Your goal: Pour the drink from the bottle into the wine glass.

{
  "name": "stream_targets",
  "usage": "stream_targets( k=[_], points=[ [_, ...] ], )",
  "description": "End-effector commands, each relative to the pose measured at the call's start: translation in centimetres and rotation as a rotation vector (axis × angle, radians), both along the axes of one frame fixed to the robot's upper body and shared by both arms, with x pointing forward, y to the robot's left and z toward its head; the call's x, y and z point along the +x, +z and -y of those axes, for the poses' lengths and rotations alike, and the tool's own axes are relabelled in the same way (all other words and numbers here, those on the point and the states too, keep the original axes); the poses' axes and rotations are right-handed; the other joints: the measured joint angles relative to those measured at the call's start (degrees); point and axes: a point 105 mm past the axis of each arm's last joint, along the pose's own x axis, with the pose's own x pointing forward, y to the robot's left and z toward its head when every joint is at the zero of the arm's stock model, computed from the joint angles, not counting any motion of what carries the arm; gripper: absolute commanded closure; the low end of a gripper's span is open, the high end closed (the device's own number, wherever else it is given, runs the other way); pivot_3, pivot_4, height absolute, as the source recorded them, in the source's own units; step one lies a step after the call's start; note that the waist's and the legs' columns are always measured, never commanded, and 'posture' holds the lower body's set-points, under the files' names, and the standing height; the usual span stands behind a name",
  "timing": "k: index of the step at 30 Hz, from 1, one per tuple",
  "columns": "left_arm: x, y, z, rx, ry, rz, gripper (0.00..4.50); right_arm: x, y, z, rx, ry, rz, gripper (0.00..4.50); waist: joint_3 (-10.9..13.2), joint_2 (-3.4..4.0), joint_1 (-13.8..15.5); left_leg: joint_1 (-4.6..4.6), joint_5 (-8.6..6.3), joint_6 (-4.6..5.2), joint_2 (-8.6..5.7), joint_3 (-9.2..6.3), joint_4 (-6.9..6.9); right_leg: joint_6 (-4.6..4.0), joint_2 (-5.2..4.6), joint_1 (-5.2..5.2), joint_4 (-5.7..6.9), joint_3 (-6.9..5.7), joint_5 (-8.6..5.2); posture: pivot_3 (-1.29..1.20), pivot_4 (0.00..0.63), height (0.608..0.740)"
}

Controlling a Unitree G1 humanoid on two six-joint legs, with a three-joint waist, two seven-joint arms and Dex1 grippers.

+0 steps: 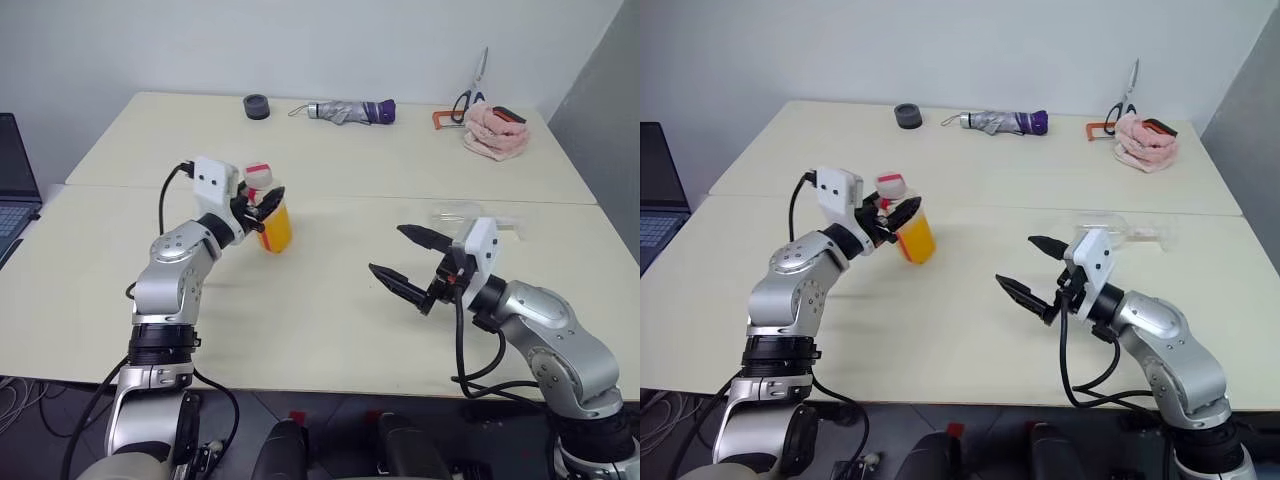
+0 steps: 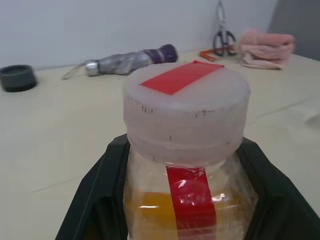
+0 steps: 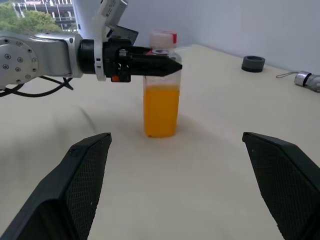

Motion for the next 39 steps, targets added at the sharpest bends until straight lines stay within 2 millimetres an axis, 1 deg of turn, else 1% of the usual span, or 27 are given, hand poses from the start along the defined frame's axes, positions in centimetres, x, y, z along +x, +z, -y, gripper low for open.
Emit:
stream_targets(
  k=[1, 4, 7, 8, 11, 14, 19, 23, 27, 29, 33, 37, 39],
  points=[
    [-1.2, 2.2, 2.6, 0.018, -0.181, 0.061, 2.28, -0.8, 1.3, 0.3, 0.020, -0.010, 0.042, 0.00, 0.0, 0.00, 0.0, 0.00, 0.00, 0.00, 0.00, 0.00, 0.00, 0.00, 0.00, 0.00, 0.01, 0.00, 0.00, 0.00, 0.150, 0.740],
    [-2.2, 1.7, 4.4, 0.059, -0.329, 0.037, 2.28, -1.2, 1.8, 0.8, 0.021, -0.033, 0.047, 0.00, 0.0, 0.00, 0.0, 0.00, 0.00, 0.00, 0.00, 0.01, 0.00, 0.00, 0.01, 0.00, 0.01, 0.01, 0.00, 0.00, 0.150, 0.740],
    [-3.5, 1.4, 6.9, 0.099, -0.511, 0.026, 2.28, -2.1, 2.7, 1.6, 0.020, -0.055, 0.058, 0.00, 0.0, 0.00, 0.2, -0.02, 0.00, 0.00, -0.03, -0.01, 0.01, 0.00, 0.00, 0.00, 0.00, -0.01, 0.00, 0.00, 0.150, 0.740],
    [-3.7, 1.3, 7.4, 0.116, -0.546, 0.028, 2.28, -2.2, 3.0, 1.7, 0.024, -0.060, 0.060, 0.00, 0.0, 0.00, 0.2, -0.02, 0.00, 0.00, -0.03, 0.00, 0.00, 0.00, 0.00, 0.02, -0.01, -0.01, 0.00, 0.00, 0.150, 0.740],
    [-3.6, 1.4, 8.1, 0.130, -0.593, 0.035, 2.28, -2.4, 3.6, 1.7, 0.030, -0.067, 0.065, 0.00, 0.0, 0.00, 0.0, -0.02, 0.00, 0.01, -0.02, 0.00, 0.01, 0.00, 0.01, 0.02, 0.00, 0.00, -0.01, 0.00, 0.150, 0.740],
    [-3.3, 2.0, 8.9, 0.106, -0.626, 0.045, 2.28, -2.4, 4.1, 1.9, 0.046, -0.092, 0.078, 0.00, 0.0, 0.00, -0.1, 0.00, 0.00, 0.02, 0.01, -0.02, 0.01, -0.01, 0.10, 0.01, 0.01, 0.01, -0.01, 0.00, 0.150, 0.740],
    [-4.1, 2.1, 10.6, 0.100, -0.729, 0.055, 2.28, -2.4, 4.6, 2.2, 0.040, -0.120, 0.095, 0.00, 0.0, 0.01, -0.2, 0.00, 0.00, 0.03, 0.04, -0.01, -0.01, -0.03, 0.15, 0.01, 0.01, 0.03, -0.03, 0.00, 0.150, 0.740],
    [-4.3, 2.0, 11.2, 0.108, -0.769, 0.061, 2.28, -2.4, 5.1, 2.2, 0.037, -0.120, 0.102, 0.00, 0.0, 0.01, -0.2, -0.01, 0.00, 0.03, 0.03, -0.01, 0.00, -0.04, 0.15, 0.01, 0.01, 0.03, -0.03, 0.00, 0.150, 0.740],
    [-4.8, 1.8, 11.8, 0.111, -0.825, 0.053, 2.28, -2.5, 5.7, 1.6, 0.049, -0.101, 0.093, 0.00, 0.0, 0.01, -0.2, -0.01, 0.00, 0.03, 0.03, -0.02, 0.00, -0.04, 0.15, 0.01, 0.02, 0.03, -0.03, 0.00, 0.150, 0.740],
    [-5.2, 1.7, 12.3, 0.119, -0.865, 0.052, 2.28, -2.6, 5.6, 1.2, 0.042, -0.091, 0.073, 0.00, 0.0, 0.01, -0.2, -0.01, 0.00, 0.03, 0.03, -0.02, 0.00, -0.04, 0.15, 0.01, 0.02, 0.03, -0.03, 0.00, 0.150, 0.740],
    [-5.3, 1.4, 13.0, 0.151, -0.921, 0.059, 2.28, -2.3, 5.9, 0.7, 0.040, -0.092, 0.050, 0.00, 0.0, 0.01, -0.1, -0.02, 0.00, 0.03, 0.02, -0.02, 0.01, -0.04, 0.15, 0.01, 0.01, 0.03, -0.03, 0.00, 0.150, 0.740],
    [-5.8, 1.0, 14.0, 0.173, -1.012, 0.055, 2.28, -2.0, 6.3, -0.4, 0.048, -0.063, 0.053, 0.00, 0.0, 0.01, -0.2, -0.01, 0.00, 0.04, 0.03, -0.02, 0.00, -0.05, 0.17, 0.01, 0.01, 0.02, -0.03, 0.00, 0.150, 0.740],
    [-5.9, 0.9, 14.5, 0.182, -1.031, 0.057, 2.28, -1.9, 6.4, -0.8, 0.053, -0.055, 0.054, 0.00, 0.0, 0.01, -0.2, -0.02, 0.00, 0.04, 0.03, -0.03, 0.00, -0.05, 0.17, 0.01, 0.01, 0.02, -0.04, 0.00, 0.150, 0.740]
  ],
)
